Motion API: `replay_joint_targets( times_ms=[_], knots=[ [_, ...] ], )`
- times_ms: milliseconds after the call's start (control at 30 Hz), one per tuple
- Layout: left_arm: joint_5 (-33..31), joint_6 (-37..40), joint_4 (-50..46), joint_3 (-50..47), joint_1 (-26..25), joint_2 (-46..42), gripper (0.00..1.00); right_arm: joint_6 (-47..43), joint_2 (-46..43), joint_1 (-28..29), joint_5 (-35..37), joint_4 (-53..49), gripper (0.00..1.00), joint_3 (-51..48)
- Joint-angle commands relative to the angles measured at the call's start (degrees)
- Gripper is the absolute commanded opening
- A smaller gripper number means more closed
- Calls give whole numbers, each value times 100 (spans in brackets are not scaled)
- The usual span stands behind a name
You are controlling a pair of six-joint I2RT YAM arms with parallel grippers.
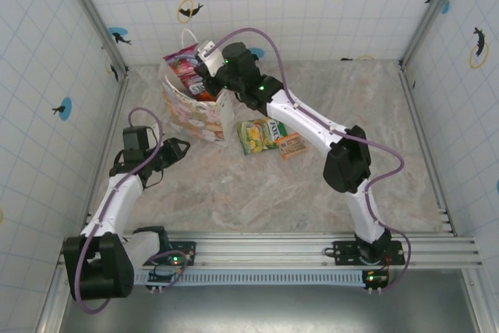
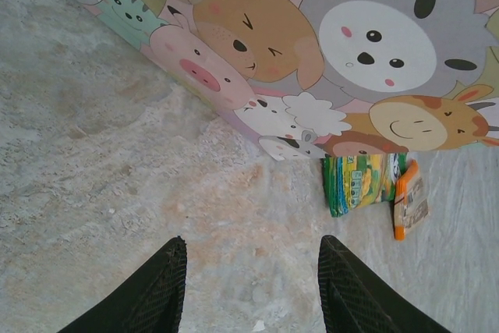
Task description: Place the snacks into the paper bag
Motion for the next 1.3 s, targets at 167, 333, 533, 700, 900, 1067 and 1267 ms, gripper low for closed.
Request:
replay_joint_targets(
  times_ms=[167,333,533,700,900,1067,1267],
  knots=[
    [96,198,-50,319,55,122,47,-122,222,42,-8,262,18,340],
    [79,202,-51,355,46,140,47,-111,248,75,-9,323,32,344],
    [221,233,-61,371,55,122,47,-78,56,83,-60,287,35,330],
    [613,127,216,158,41,62,46,14,-358,77,-57,146,37,144],
    [876,-45,574,-106,-85,68,45,314,-1329,53,18,241,40,-1157],
    [870,-222,916,-313,-430,175,45,1012,-2291,-136,45,504,43,-2767],
    [848,-715,1671,-708,-1125,356,44,2202,-3178,-779,-374,571,48,-4638]
  ],
)
